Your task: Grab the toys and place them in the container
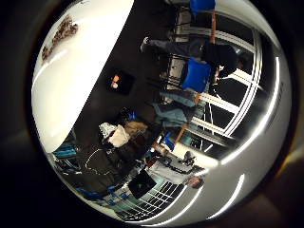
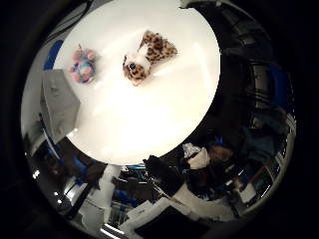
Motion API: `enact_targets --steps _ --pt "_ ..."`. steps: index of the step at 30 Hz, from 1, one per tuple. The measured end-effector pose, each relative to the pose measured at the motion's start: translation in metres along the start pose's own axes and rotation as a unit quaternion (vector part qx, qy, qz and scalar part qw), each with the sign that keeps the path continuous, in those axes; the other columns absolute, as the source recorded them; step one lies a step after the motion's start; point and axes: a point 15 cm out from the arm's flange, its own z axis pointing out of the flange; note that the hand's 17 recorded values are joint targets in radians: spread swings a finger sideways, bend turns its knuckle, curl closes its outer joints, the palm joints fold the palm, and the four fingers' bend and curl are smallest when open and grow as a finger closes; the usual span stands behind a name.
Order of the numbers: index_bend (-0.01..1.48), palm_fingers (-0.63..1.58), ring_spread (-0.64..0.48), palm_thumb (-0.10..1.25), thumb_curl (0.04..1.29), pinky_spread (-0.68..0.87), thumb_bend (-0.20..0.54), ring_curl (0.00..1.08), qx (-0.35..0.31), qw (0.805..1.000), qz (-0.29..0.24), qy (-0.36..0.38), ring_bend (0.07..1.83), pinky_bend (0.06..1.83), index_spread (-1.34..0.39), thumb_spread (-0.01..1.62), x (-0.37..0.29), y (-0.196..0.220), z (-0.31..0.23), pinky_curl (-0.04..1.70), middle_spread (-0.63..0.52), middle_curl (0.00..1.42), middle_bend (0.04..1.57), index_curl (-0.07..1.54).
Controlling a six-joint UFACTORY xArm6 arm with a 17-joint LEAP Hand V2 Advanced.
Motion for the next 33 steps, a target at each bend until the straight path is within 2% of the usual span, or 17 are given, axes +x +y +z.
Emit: enact_targets --steps 7,12,19,33 --pt "0.17 0.04 0.22 0.40 0.27 0.44 -0.025 0.25 0.061 0.997 -0.027 0.030 0.21 0.41 -0.37 1.03 -0.008 -0.044 -0.023 0.29 0.03 0.30 0.19 0.29" --pt "0.17 0.04 0.22 0.40 0.28 0.44 -0.024 0.25 0.049 0.997 -0.048 0.025 0.21 0.40 -0.37 1.03 -0.022 -0.060 -0.003 0.30 0.03 0.30 0.18 0.29" --pt "0.16 0.02 0.22 0.41 0.28 0.44 -0.024 0.26 0.049 0.995 -0.084 0.022 0.21 0.40 -0.37 1.03 -0.040 -0.073 -0.001 0.31 0.03 0.30 0.19 0.29" --pt "0.17 0.01 0.23 0.43 0.28 0.44 -0.024 0.27 0.044 0.992 -0.114 0.008 0.20 0.40 -0.37 1.02 -0.068 -0.089 0.041 0.31 0.03 0.30 0.19 0.29"
